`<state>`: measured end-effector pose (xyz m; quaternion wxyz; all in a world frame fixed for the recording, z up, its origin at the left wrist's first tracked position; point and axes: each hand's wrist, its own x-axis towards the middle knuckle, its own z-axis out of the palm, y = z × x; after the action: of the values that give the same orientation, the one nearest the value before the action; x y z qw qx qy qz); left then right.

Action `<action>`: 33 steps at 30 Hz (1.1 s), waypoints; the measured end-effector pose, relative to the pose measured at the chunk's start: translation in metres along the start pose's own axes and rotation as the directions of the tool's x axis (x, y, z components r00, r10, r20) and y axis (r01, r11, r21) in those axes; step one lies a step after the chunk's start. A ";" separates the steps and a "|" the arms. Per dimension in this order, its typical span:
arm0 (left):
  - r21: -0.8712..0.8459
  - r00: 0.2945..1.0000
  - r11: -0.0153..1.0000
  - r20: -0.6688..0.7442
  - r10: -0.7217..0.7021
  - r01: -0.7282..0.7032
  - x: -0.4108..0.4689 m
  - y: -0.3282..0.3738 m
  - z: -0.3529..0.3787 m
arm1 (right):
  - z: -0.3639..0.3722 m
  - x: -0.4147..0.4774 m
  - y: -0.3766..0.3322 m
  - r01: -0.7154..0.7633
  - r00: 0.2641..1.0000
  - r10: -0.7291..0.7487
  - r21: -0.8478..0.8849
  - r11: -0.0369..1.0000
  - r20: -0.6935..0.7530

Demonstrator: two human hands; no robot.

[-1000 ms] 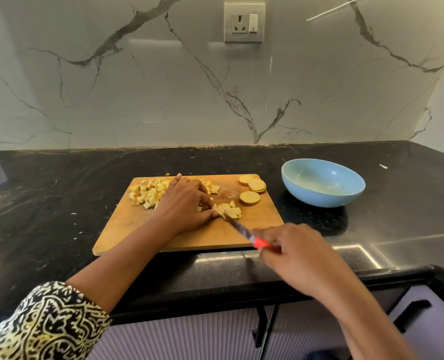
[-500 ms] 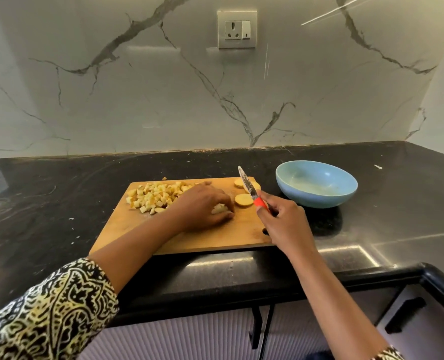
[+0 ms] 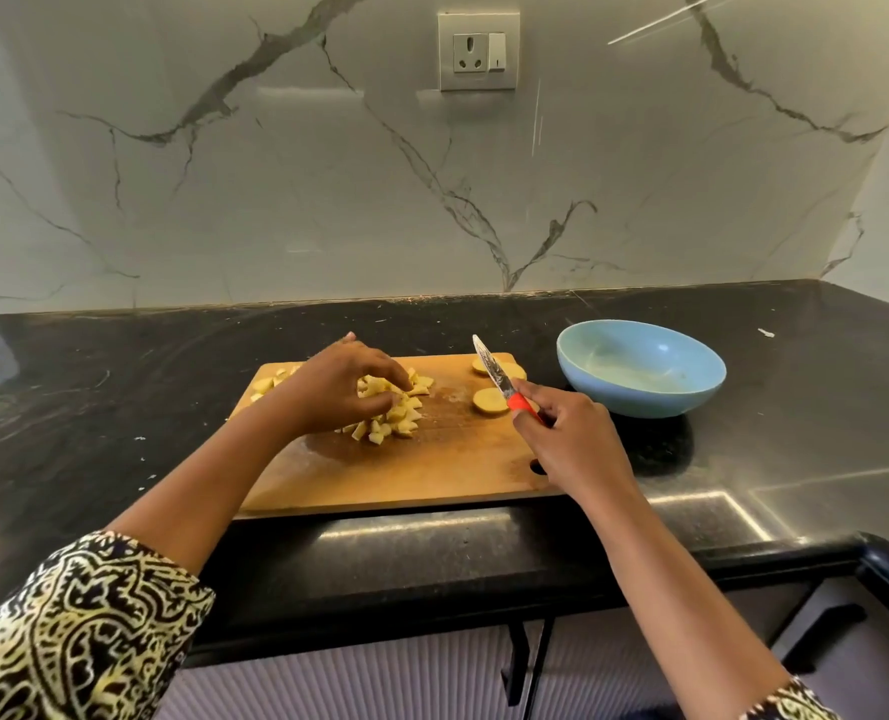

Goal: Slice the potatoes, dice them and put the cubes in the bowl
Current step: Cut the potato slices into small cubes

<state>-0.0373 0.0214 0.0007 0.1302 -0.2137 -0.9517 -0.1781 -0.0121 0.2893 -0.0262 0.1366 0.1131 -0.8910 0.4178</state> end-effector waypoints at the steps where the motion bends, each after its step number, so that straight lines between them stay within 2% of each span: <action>1: -0.058 0.999 0.998 0.036 0.029 -0.027 -0.003 0.001 0.000 | 0.000 0.000 0.000 -0.003 1.000 0.003 0.000 1.000 0.000; 3: -0.094 0.986 0.993 0.150 0.079 -0.065 -0.007 0.005 0.002 | 0.001 -0.001 0.000 -0.007 1.000 0.007 -0.005 1.000 0.004; 5: 0.039 0.972 0.992 0.204 0.113 -0.124 -0.007 0.005 0.005 | 0.001 0.000 0.000 -0.011 1.000 0.011 -0.007 1.000 0.006; 7: 0.200 0.979 0.966 0.157 0.132 -0.163 -0.003 0.003 0.006 | 0.002 0.001 0.001 -0.018 1.000 0.018 -0.008 1.000 0.009; 9: 0.299 0.991 0.945 0.061 0.121 -0.134 0.000 -0.002 0.006 | 0.002 0.002 0.002 -0.024 1.000 0.024 -0.014 1.000 0.008; 11: 0.282 0.995 0.956 -0.029 0.091 -0.079 0.000 -0.006 0.006 | -0.002 0.007 0.003 -0.019 1.000 0.019 -0.026 0.999 -0.014; 13: 0.212 0.997 0.977 -0.061 0.039 -0.025 -0.002 -0.006 0.008 | -0.009 0.013 0.005 -0.017 0.999 0.016 -0.034 0.999 -0.047; 18: 0.119 0.980 0.993 -0.198 0.002 0.022 -0.005 -0.002 0.008 | -0.019 0.018 0.013 -0.045 0.996 0.042 -0.034 0.998 -0.080; 21: 0.136 0.962 0.990 -0.273 0.017 0.021 -0.005 -0.003 0.008 | -0.016 0.012 0.016 -0.025 0.996 0.022 -0.038 0.999 -0.084; 25: 0.132 0.954 0.990 -0.298 -0.001 0.042 -0.004 0.004 0.009 | -0.017 0.008 0.015 -0.031 0.997 0.028 -0.035 0.999 -0.076; 28: 0.114 0.973 0.993 -0.230 0.008 0.019 0.003 0.026 0.013 | -0.017 0.006 0.014 -0.046 0.996 0.043 -0.030 0.999 -0.083; 31: 0.226 0.999 0.974 -0.045 0.014 -0.004 0.023 0.053 0.030 | -0.018 0.006 0.016 -0.062 0.993 0.060 -0.019 0.998 -0.099; 33: 0.320 0.998 0.947 0.054 -0.040 0.021 0.040 0.067 0.043 | -0.018 0.005 0.017 -0.075 0.993 0.073 -0.016 0.997 -0.096</action>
<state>-0.0496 0.1100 -0.0062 0.1318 -0.1802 -0.9746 -0.0171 -0.0199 0.3137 -0.0256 0.1646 0.0587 -0.8910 0.4190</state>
